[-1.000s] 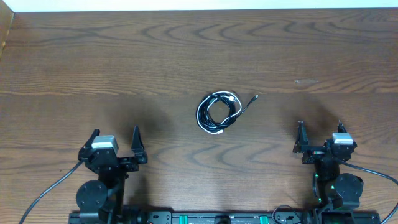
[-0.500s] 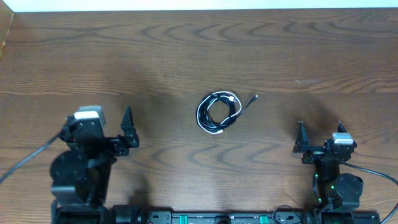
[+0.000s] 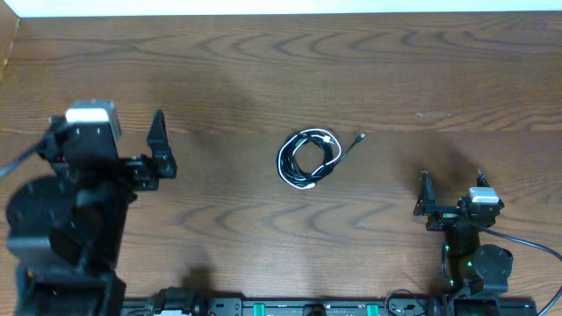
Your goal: Untangle cables
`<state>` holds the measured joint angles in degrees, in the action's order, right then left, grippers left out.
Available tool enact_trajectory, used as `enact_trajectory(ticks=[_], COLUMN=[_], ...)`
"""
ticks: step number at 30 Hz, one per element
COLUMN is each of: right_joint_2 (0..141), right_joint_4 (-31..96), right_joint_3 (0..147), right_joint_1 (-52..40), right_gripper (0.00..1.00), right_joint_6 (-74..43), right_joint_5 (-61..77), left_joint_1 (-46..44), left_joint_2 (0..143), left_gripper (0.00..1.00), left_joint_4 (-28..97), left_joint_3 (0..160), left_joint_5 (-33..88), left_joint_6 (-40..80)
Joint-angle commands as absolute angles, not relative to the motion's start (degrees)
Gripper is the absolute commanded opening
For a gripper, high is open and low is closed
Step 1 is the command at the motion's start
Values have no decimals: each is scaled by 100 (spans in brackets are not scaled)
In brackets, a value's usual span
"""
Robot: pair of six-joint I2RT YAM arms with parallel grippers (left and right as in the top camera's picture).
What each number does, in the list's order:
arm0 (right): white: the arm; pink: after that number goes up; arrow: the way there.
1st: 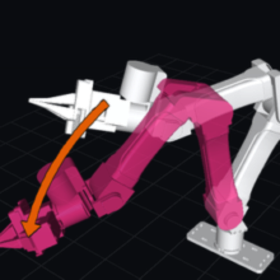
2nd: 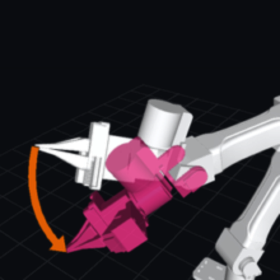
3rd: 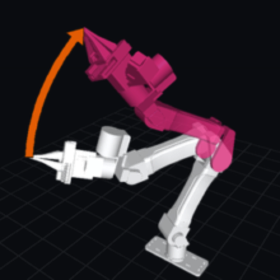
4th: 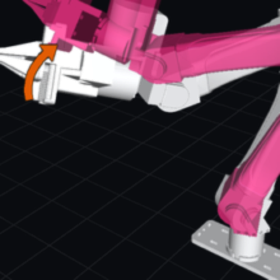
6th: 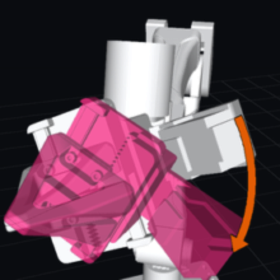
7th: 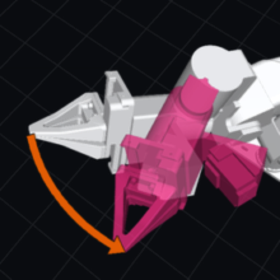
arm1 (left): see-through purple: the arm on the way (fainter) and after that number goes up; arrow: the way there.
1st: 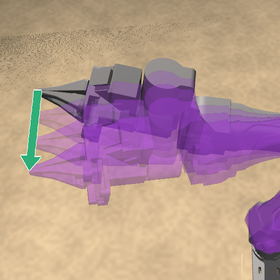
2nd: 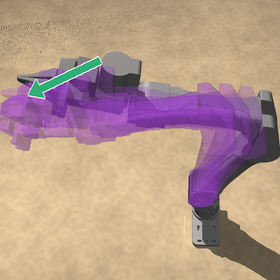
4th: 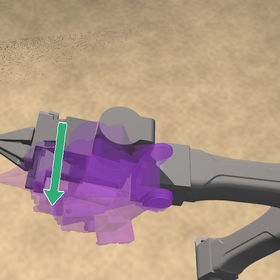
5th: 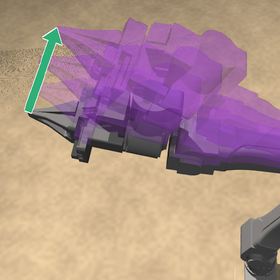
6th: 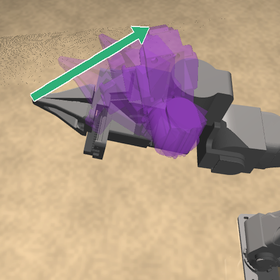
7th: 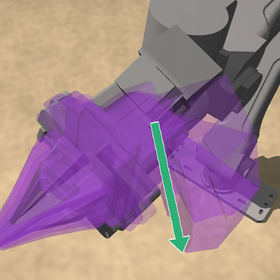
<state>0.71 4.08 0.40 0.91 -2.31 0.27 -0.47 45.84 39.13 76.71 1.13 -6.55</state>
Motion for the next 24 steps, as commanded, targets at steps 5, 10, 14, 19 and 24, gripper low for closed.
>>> enact_trajectory(ticks=[5,10,14,19,24], right_joint_2=[54,54,54,54,54], right_joint_4=[434,434,432,432,434], right_joint_3=[30,30,30,30,30], right_joint_1=[110,110,108,110,108], right_gripper=[99,99,99,99,99], right_joint_6=[-163,-163,-163,-163,-163], right_joint_5=[56,58,56,56,56], left_joint_1=[-38,-38,-40,-67,-237], left_joint_2=[5747,6449,6941,7540,8114], left_gripper=[98,98,98,98,98], left_joint_4=[3938,3916,3732,3695,3752], left_joint_3=[9074,9817,10097,10108,10095], left_joint_5=[75,89,108,110,-49], left_joint_6=[-888,-1085,-1109,-1092,-1175])
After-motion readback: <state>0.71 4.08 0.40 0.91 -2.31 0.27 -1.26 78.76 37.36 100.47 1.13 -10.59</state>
